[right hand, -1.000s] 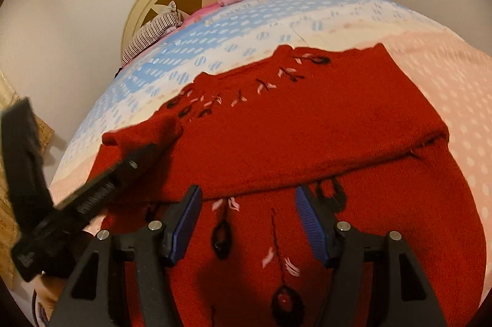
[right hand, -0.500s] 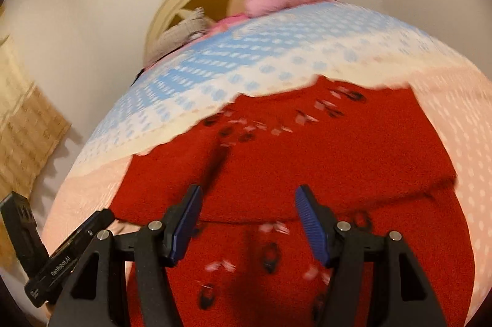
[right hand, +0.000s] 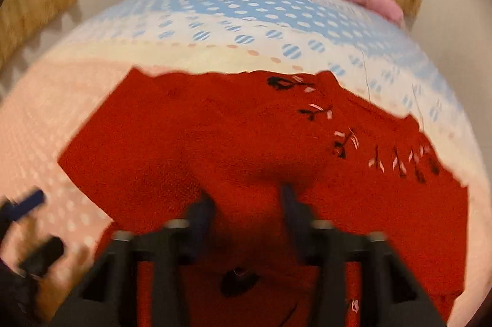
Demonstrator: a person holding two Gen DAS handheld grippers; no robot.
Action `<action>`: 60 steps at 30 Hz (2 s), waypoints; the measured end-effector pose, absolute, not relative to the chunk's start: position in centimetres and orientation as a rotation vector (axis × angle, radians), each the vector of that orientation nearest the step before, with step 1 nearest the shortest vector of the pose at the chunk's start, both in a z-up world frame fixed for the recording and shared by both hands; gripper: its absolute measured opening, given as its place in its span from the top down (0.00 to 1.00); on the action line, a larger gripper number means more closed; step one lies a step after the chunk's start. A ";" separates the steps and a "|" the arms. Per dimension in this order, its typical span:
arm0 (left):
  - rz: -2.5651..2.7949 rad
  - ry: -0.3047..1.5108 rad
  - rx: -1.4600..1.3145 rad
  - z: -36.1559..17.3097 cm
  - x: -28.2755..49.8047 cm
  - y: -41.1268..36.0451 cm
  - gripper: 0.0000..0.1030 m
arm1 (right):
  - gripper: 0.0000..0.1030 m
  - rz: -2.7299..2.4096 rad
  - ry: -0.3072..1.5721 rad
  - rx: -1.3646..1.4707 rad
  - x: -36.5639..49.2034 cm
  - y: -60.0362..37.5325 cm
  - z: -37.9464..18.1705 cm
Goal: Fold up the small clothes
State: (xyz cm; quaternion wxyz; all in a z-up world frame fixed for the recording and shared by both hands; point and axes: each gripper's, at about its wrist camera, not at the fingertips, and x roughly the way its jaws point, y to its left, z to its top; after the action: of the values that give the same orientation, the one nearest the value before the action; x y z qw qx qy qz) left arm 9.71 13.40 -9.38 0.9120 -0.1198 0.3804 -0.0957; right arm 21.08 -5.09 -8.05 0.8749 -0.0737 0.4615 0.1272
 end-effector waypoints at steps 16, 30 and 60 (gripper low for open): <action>-0.122 0.780 -0.384 -9.1 13.8 9.5 0.22 | 0.95 0.432 0.616 0.168 21.0 -7.1 8.3; 0.085 0.856 -0.317 -10.8 15.5 8.9 0.20 | 0.95 0.282 0.486 0.221 20.5 -19.3 10.1; 0.111 0.877 -0.252 -11.3 16.2 7.9 0.16 | 0.50 -0.101 0.869 0.163 19.0 -33.9 -5.6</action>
State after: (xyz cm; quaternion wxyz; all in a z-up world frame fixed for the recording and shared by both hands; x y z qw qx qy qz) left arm 16.25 7.89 -11.29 0.8962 -0.1218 0.4233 0.0534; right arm 19.04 -33.94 -5.62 0.9026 0.0786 0.4205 -0.0488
